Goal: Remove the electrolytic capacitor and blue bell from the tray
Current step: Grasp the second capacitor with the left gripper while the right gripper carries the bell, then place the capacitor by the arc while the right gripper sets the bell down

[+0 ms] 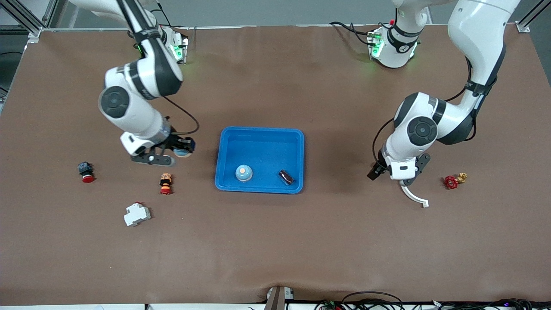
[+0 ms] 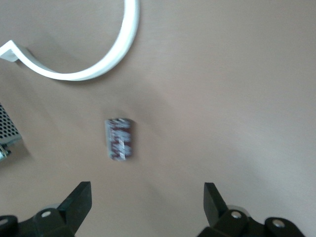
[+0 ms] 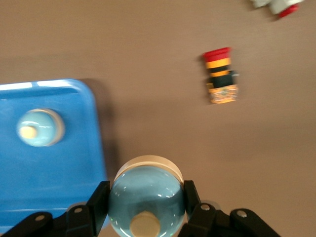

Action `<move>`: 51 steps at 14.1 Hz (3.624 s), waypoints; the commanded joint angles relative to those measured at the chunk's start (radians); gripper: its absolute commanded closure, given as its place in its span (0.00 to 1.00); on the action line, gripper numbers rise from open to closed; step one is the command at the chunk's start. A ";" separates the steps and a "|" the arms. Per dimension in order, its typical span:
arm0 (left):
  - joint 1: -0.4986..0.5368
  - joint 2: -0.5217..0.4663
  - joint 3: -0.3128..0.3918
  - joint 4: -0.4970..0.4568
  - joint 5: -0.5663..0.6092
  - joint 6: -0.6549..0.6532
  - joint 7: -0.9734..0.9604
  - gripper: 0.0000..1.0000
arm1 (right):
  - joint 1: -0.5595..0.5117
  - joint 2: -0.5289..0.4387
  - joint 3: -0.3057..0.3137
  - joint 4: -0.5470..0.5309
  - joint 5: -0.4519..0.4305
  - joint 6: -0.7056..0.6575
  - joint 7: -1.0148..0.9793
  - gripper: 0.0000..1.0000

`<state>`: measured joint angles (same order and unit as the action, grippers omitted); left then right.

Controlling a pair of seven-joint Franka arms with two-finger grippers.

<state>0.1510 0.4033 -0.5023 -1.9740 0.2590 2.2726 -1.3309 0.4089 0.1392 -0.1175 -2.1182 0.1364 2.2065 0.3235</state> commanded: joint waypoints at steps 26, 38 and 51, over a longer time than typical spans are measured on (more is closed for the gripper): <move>-0.640 0.503 0.215 0.580 -0.021 0.113 -0.176 0.32 | -0.220 0.157 0.024 -0.213 0.003 0.329 -0.196 1.00; -0.625 0.366 0.206 0.575 -0.023 -0.036 -0.169 1.00 | -0.213 0.204 0.024 -0.192 0.005 0.374 -0.201 1.00; -0.314 -0.023 0.200 0.327 -0.125 -0.358 0.157 1.00 | -0.217 0.241 0.024 -0.189 0.006 0.418 -0.199 0.00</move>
<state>-0.2273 0.4922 -0.2974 -1.5119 0.1690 1.9162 -1.2803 0.2115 0.3670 -0.1069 -2.3157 0.1215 2.6153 0.1431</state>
